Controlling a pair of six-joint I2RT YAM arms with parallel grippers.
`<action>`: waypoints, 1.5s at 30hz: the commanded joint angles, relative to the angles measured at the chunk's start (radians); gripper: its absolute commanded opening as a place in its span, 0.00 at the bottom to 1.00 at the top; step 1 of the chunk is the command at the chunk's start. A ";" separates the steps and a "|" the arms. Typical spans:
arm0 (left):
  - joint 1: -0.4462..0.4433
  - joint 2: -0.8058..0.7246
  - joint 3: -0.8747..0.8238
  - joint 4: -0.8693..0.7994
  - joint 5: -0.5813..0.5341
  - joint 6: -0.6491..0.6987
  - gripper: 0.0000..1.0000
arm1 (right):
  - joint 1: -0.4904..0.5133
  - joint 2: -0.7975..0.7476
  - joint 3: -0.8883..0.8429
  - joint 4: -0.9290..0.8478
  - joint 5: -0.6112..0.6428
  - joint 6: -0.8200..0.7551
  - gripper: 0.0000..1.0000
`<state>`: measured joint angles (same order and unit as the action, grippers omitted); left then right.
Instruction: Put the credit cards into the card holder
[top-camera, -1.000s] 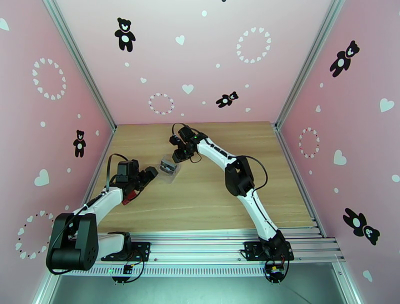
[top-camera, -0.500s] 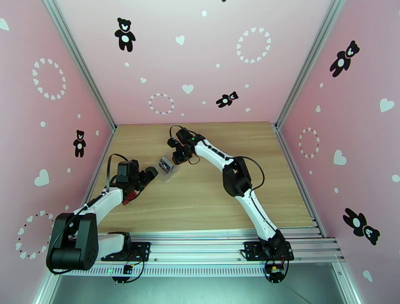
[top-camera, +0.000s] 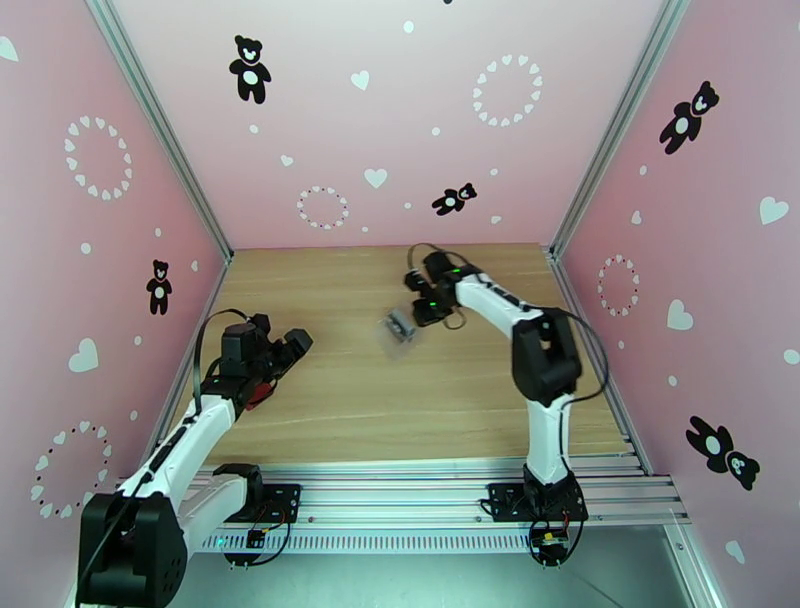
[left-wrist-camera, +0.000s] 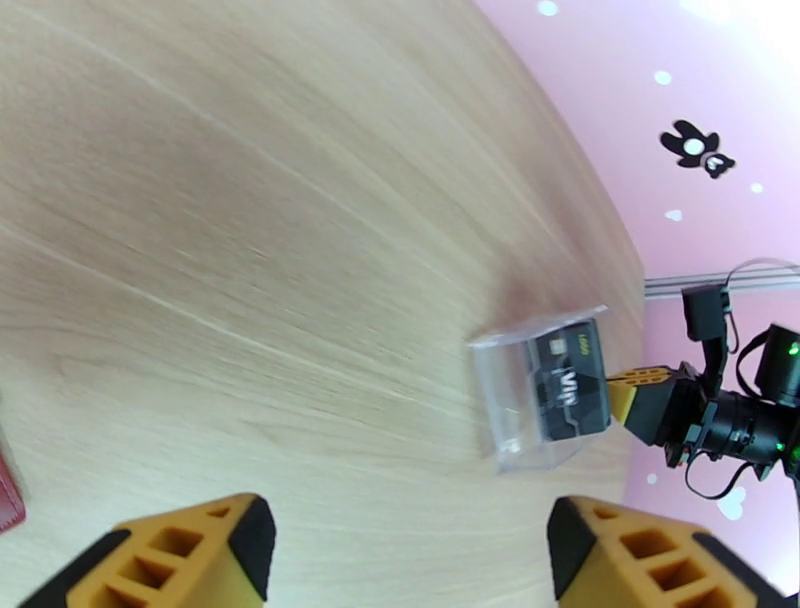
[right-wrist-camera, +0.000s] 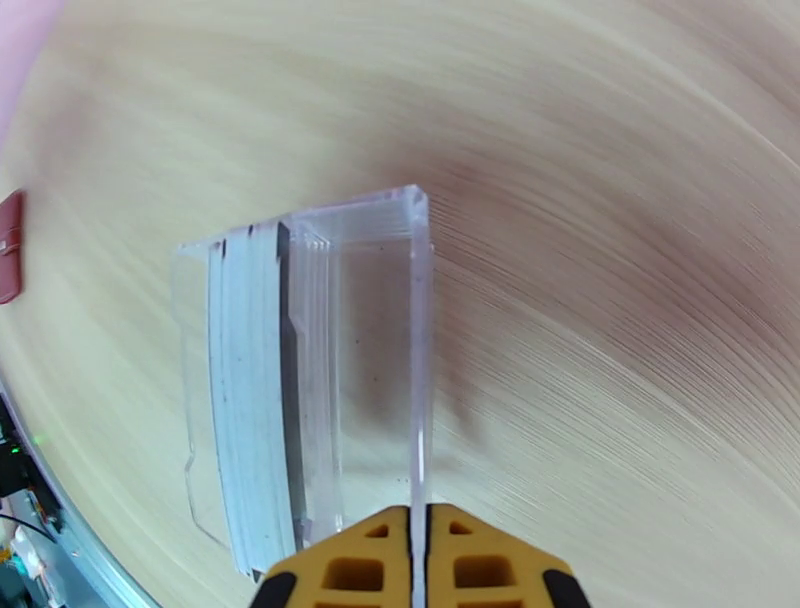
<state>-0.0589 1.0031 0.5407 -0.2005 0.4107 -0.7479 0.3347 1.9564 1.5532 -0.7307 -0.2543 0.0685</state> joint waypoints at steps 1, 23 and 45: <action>-0.040 -0.030 -0.014 -0.058 0.019 -0.016 0.77 | -0.121 -0.153 -0.132 0.036 0.031 -0.097 0.00; -0.071 -0.192 -0.053 -0.200 -0.017 0.082 0.79 | -0.488 -0.131 -0.187 0.062 -0.053 -0.277 0.01; -0.071 -0.221 -0.044 -0.276 -0.151 0.075 0.83 | -0.493 -0.073 -0.170 0.041 -0.030 -0.212 0.27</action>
<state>-0.1215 0.7952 0.4942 -0.4431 0.3096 -0.6743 -0.1574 1.8828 1.3651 -0.6746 -0.2962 -0.1638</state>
